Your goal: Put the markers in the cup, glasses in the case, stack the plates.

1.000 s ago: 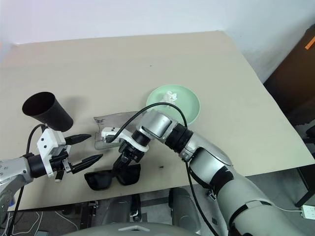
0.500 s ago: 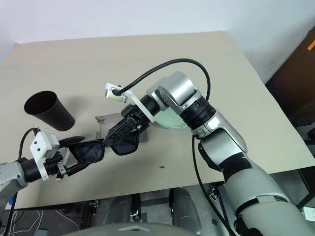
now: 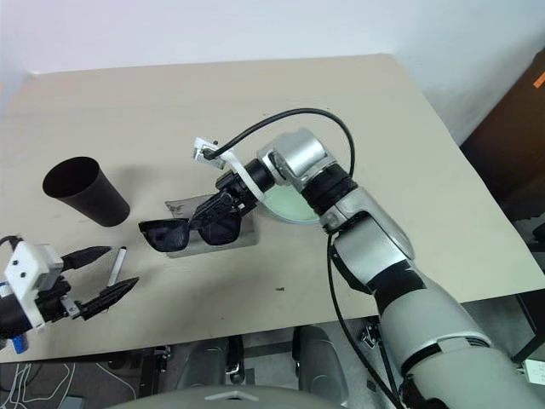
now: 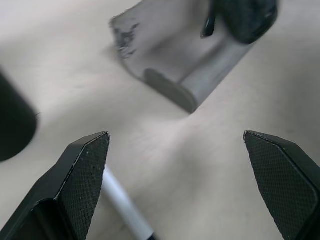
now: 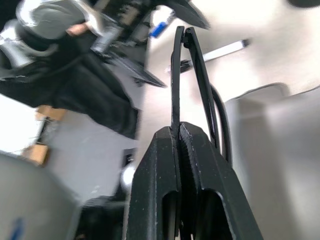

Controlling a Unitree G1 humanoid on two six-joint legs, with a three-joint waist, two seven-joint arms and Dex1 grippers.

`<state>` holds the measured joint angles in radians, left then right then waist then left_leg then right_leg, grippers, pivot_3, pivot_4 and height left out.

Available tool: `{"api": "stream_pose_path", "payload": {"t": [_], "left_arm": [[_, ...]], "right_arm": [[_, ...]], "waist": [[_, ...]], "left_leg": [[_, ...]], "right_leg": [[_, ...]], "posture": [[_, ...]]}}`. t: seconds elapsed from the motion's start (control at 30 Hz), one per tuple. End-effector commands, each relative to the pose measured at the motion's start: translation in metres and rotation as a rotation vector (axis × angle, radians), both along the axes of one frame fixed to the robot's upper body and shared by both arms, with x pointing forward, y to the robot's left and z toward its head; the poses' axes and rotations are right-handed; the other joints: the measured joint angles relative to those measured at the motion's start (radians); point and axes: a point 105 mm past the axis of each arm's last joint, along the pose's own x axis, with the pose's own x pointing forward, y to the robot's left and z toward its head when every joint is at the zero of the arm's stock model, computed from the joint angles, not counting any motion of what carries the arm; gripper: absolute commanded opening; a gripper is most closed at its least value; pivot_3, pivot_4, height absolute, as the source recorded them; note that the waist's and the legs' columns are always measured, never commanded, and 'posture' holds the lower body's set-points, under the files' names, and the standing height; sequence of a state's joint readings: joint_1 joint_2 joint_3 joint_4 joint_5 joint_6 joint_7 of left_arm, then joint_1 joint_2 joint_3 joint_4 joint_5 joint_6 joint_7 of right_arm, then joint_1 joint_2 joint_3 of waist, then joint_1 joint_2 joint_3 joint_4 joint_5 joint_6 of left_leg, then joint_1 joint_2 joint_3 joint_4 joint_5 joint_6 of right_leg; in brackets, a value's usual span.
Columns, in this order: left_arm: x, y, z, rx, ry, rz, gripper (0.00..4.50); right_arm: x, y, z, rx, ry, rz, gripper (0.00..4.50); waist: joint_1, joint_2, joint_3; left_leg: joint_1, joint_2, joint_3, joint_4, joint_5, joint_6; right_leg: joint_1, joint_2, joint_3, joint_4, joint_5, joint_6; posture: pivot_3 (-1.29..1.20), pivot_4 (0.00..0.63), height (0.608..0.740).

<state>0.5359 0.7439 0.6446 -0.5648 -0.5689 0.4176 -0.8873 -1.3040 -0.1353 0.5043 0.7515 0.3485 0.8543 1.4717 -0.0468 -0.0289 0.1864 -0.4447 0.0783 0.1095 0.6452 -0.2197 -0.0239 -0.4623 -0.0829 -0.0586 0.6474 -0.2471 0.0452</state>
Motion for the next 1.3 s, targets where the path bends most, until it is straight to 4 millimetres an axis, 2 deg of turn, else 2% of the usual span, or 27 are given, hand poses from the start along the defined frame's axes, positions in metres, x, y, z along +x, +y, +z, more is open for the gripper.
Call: {"api": "stream_pose_path", "payload": {"t": [0.03, 0.2, 0.37, 0.83, 0.87, 0.9, 1.1, 1.27, 1.3], "left_arm": [[-0.005, 0.004, 0.011, 0.013, -0.033, 0.018, 4.50], [-0.008, 0.006, 0.011, 0.006, -0.030, 0.035, 4.50], [-0.011, 0.005, 0.007, -0.001, -0.012, 0.041, 4.50], [-0.006, 0.004, 0.004, -0.004, -0.002, 0.028, 4.50], [-0.006, 0.004, 0.004, -0.004, -0.002, 0.026, 4.50], [-0.006, 0.004, 0.004, -0.003, -0.001, 0.025, 4.50], [-0.006, 0.006, 0.002, 0.002, 0.008, 0.022, 4.50], [-0.005, 0.005, 0.003, 0.000, 0.006, 0.018, 4.50], [-0.004, 0.005, 0.003, -0.001, 0.005, 0.017, 4.50]], "right_arm": [[0.013, 0.007, 0.006, 0.022, -0.090, -0.024, 0.04], [0.024, 0.009, -0.007, 0.009, -0.144, -0.057, 0.04], [0.026, 0.006, -0.022, -0.030, -0.165, -0.048, 0.04], [0.013, 0.007, -0.042, -0.076, -0.110, 0.025, 0.04], [0.013, 0.007, -0.043, -0.078, -0.108, 0.026, 0.58], [0.012, 0.007, -0.045, -0.080, -0.107, 0.027, 0.77], [0.016, 0.006, -0.044, -0.077, -0.127, 0.003, 2.76], [0.021, 0.006, -0.026, -0.026, -0.138, -0.023, 4.42], [0.021, 0.006, -0.019, -0.004, -0.131, -0.021, 4.47]], "waist": [[0.001, 0.000, 0.000], [0.000, 0.000, 0.000], [-0.001, 0.000, 0.000], [-0.010, 0.000, 0.000], [-0.011, 0.000, 0.000], [-0.014, 0.000, 0.000], [-0.024, 0.000, 0.000], [-0.023, 0.001, 0.000], [-0.023, 0.000, 0.000]], "left_leg": [[0.000, 0.000, 0.000, 0.000, 0.000, 0.000], [0.000, 0.000, 0.000, 0.000, 0.000, 0.000], [0.000, 0.001, 0.000, -0.001, 0.000, 0.000], [0.000, 0.002, 0.000, 0.000, 0.000, 0.000], [0.000, 0.002, 0.000, 0.000, 0.000, 0.000], [0.000, 0.002, 0.000, 0.000, 0.000, 0.000], [0.002, 0.003, 0.000, 0.000, 0.000, 0.000], [0.000, 0.003, 0.001, 0.000, 0.000, -0.001], [-0.001, 0.003, 0.001, 0.000, 0.000, -0.001]], "right_leg": [[0.000, 0.000, 0.000, 0.000, 0.000, 0.000], [0.000, 0.000, 0.000, -0.001, 0.000, 0.000], [0.000, 0.000, 0.000, -0.001, 0.000, 0.000], [0.000, 0.000, 0.000, -0.001, 0.001, -0.001], [0.000, 0.000, 0.000, -0.001, 0.001, -0.002], [0.000, 0.000, 0.000, -0.001, 0.001, -0.002], [0.001, 0.000, 0.000, -0.001, 0.002, -0.003], [-0.001, 0.000, 0.000, -0.001, 0.002, -0.003], [-0.001, 0.000, 0.000, -0.001, 0.002, -0.003]], "posture": [[0.00, 0.150, 0.735], [0.00, 0.150, 0.735], [0.00, 0.150, 0.735], [0.00, 0.150, 0.735], [0.00, 0.150, 0.735], [0.00, 0.150, 0.735], [0.00, 0.150, 0.735], [0.00, 0.150, 0.735], [0.00, 0.150, 0.735]]}}
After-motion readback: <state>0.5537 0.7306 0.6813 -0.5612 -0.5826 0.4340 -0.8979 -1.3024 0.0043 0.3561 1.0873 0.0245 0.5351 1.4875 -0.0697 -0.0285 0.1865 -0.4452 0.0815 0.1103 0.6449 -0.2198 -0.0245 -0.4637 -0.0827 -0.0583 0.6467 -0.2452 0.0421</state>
